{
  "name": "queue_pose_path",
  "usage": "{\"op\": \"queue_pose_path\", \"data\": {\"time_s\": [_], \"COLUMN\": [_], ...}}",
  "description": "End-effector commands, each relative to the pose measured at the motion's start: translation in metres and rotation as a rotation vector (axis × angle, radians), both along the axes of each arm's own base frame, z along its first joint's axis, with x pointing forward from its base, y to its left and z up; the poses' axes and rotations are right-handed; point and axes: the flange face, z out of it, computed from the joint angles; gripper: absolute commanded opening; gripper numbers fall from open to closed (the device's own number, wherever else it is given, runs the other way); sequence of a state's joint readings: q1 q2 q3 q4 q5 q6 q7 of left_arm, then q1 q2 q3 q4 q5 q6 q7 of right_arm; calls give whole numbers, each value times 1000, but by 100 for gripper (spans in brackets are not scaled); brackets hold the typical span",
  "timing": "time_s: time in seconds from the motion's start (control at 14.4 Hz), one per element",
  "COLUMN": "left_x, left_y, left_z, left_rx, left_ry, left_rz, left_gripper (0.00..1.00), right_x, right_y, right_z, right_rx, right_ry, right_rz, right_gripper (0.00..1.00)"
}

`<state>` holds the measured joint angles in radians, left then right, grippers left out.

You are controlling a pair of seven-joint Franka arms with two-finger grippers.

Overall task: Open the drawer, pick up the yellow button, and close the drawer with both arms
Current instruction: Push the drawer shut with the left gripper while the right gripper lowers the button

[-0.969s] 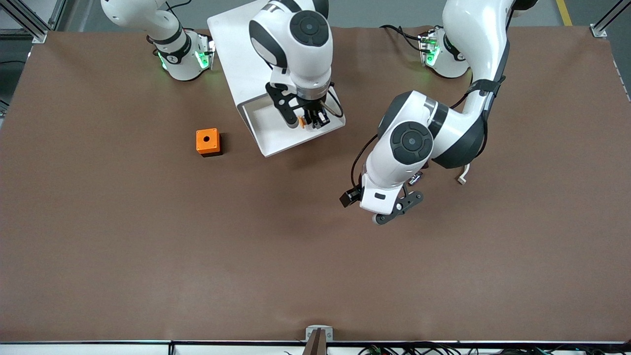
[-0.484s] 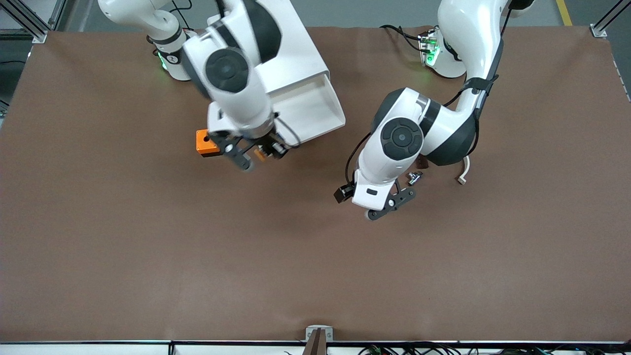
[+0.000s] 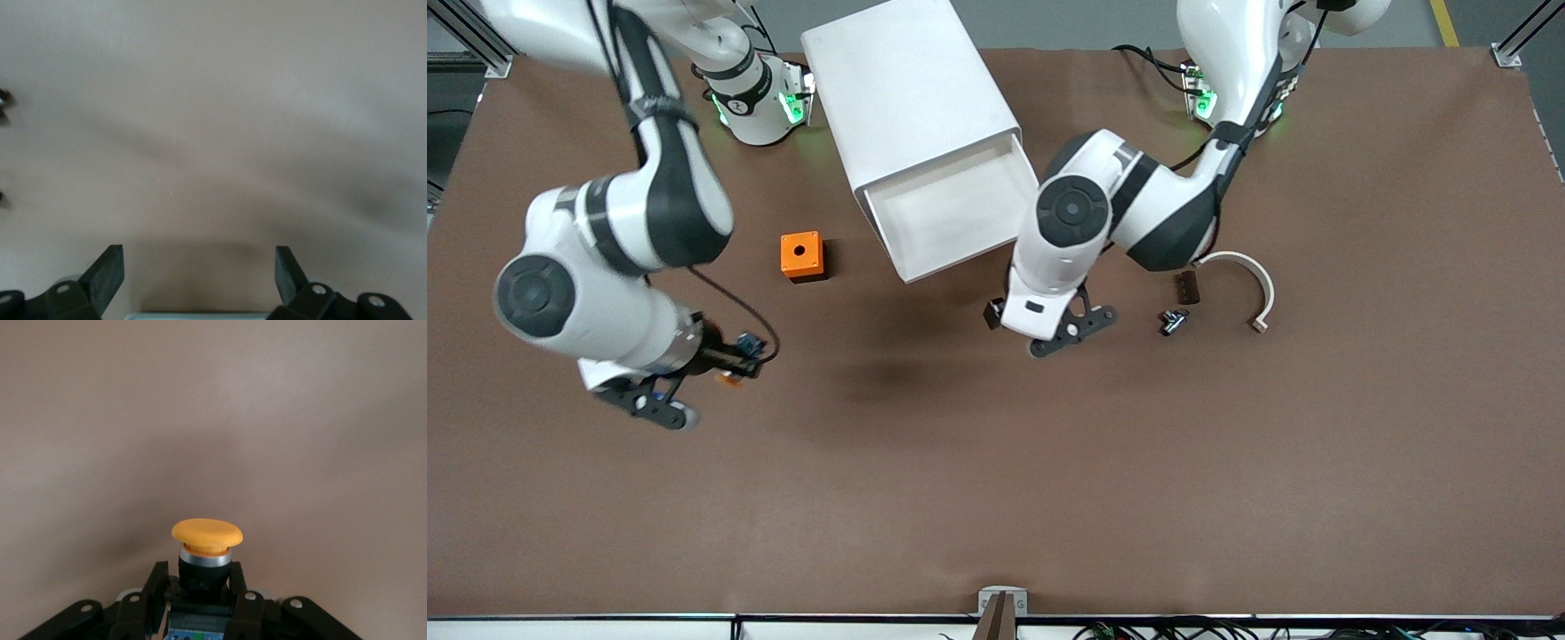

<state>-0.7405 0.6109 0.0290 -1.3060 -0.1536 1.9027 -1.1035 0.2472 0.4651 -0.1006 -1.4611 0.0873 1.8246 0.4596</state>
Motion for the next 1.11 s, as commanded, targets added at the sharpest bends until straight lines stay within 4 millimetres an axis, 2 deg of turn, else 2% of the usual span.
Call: {"op": "queue_pose_path", "data": {"time_s": [0.0,0.21,0.42,0.62,0.9,1.04], "left_x": [-20,-46,-69,-91,-117,-125], "left_y": [-20,-46,-67,-86,-104,-110], "left_z": [-6,-9,-16,-17,-18,-19], "left_rx": [21,16,24,4,-26,-49], "left_ry": [-15,-4,6,33,91,133], "left_rz": [-19,-59,-71,-79,-50,-27], "left_gripper": [99,99,99,99,99,99], "right_x": [24,39,49,52,55,54], "right_y": [-53,-107,-149,-172,-180,-196], "right_z": [-52,-102,-136,-162,-177,-189], "right_rx": [-58,-61,-64,-59,-64,-66], "right_ry": [-9,-34,-96,-129,-153,-160], "right_rz": [89,148,213,249,290,275], "right_gripper": [0,0,0,0,0,0]}}
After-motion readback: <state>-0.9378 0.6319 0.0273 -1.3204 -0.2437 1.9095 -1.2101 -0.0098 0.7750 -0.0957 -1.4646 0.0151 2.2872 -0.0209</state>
